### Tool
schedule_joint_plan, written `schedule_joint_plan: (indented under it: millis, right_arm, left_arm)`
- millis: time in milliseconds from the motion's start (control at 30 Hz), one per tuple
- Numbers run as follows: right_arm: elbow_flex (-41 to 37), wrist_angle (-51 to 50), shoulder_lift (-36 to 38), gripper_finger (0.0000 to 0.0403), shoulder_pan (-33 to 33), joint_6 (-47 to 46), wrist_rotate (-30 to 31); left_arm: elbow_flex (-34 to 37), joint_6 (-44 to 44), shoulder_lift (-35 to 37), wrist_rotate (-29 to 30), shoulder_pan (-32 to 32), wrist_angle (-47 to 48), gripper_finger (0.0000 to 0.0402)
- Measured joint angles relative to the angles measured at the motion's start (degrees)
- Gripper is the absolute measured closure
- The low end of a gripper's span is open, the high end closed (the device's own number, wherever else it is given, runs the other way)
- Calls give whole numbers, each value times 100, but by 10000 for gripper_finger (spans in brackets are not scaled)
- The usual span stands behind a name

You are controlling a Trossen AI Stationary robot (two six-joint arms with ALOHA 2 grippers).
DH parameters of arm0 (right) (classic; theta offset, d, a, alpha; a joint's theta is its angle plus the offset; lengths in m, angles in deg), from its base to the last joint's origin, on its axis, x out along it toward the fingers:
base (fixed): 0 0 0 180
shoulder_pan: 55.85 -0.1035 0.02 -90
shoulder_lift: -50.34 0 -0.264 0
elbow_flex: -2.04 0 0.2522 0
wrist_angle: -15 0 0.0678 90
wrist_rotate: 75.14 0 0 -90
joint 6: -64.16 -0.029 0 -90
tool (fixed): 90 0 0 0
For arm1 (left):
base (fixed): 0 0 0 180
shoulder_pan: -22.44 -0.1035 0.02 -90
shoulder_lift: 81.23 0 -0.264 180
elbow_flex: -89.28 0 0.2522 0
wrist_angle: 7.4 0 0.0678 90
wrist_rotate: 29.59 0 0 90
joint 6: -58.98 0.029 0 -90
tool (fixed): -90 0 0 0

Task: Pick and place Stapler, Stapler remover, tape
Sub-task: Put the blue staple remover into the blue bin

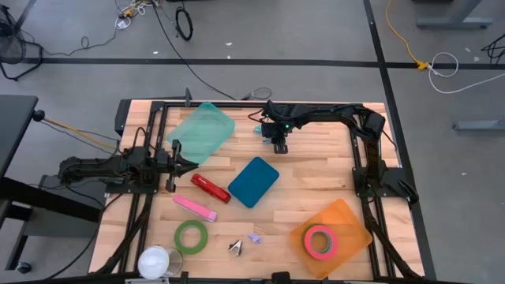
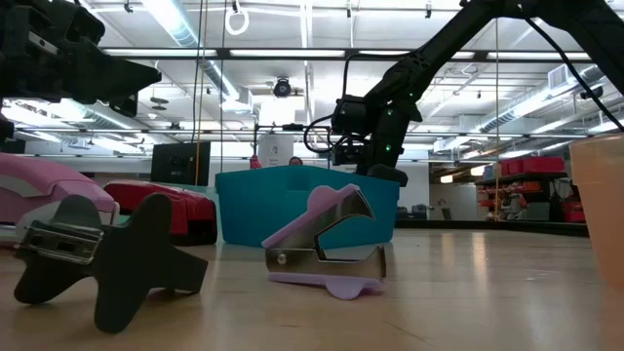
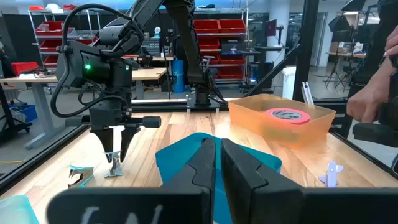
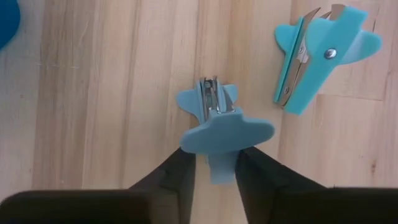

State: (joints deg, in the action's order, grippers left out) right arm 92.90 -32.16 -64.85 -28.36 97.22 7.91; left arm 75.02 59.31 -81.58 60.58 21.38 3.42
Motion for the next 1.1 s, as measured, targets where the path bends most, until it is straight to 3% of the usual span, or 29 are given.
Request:
schedule_joint_plan:
  millis: [300,567,1100]
  right_arm:
    - [0,1,2,340,0,0,1]
    - [0,-36,81,347,0,-134,5]
    - [0,-537,1458,348,-325,-153,3]
  left_arm:
    - [1,0,2,-1,-1,0,372]
    - [0,0,0,0,0,-1,372]
    - [0,1,2,0,0,-1,372]
